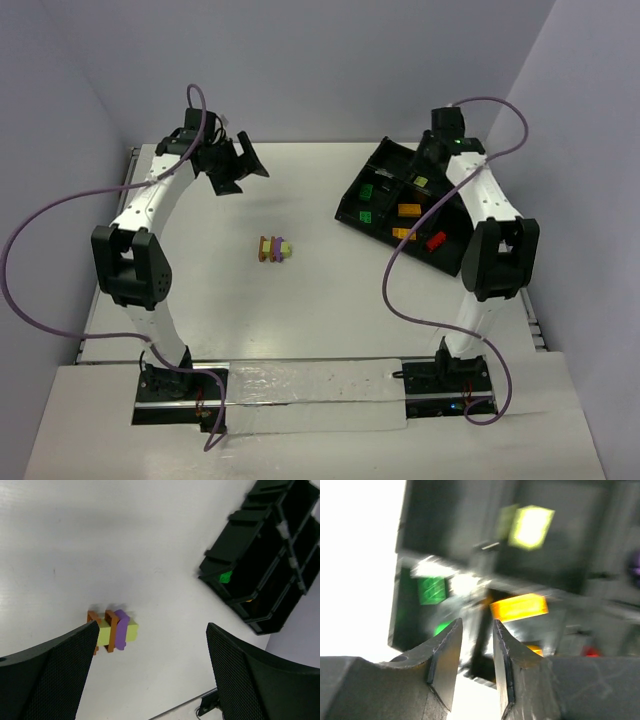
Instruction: Sort the legos into containers by color
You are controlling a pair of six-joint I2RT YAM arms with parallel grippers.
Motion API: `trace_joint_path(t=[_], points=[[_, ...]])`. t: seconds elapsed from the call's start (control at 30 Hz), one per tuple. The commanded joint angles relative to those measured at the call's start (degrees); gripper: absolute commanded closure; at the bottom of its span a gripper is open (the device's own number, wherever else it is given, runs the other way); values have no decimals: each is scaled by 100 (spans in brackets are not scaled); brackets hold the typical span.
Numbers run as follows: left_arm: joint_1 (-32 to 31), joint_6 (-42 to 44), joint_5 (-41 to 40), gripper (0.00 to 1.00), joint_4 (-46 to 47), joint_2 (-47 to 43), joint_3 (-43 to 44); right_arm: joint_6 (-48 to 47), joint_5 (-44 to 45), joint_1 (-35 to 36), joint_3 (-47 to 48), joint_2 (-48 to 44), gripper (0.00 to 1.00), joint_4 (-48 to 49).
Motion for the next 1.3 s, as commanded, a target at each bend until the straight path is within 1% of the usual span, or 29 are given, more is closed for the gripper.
trace_joint_path(t=[0.0,0.07,0.13,0.2,0.23,0.33,0.4,0.5,0.63,0.7,0.8,1.0,1.27], points=[[-236,362,-554,5,-243,56,-204,-332,-721,641,342,-336,59,37],[-338,430,-658,6,-279,42,-282,-432,-842,896,407,-293,56,-24],[-528,484,-794,7,-290,-4,-543,-447,-777,1218,482,-225,52,-140],[-591,492,-812,7,-272,-20,-693,-311,-572,1234,548,-126,52,-241],[-638,486,-826,7,-245,-13,-780,-171,-246,1201,655,-39,52,-367],[-716,506,-869,7,-180,54,-766,159,624,941,1190,368,51,-916],[-758,541,-895,7,-190,109,-700,311,896,721,1569,670,51,-1249],[-782,633,-926,7,-203,161,-575,337,1013,280,1947,976,50,-1462],[-782,695,-966,6,-185,129,-559,222,1139,35,2235,1226,48,-1573],[-782,686,-979,4,-177,112,-583,276,1219,-73,2387,1459,47,-1701],[-799,703,-987,1,-211,86,-634,322,1168,-327,2390,1556,46,-1686],[-800,730,-1093,1,-171,-18,-773,279,1195,-371,2242,1598,46,-1605],[-826,721,-1105,1,-183,0,-727,226,1144,-399,1975,1513,46,-1417]])
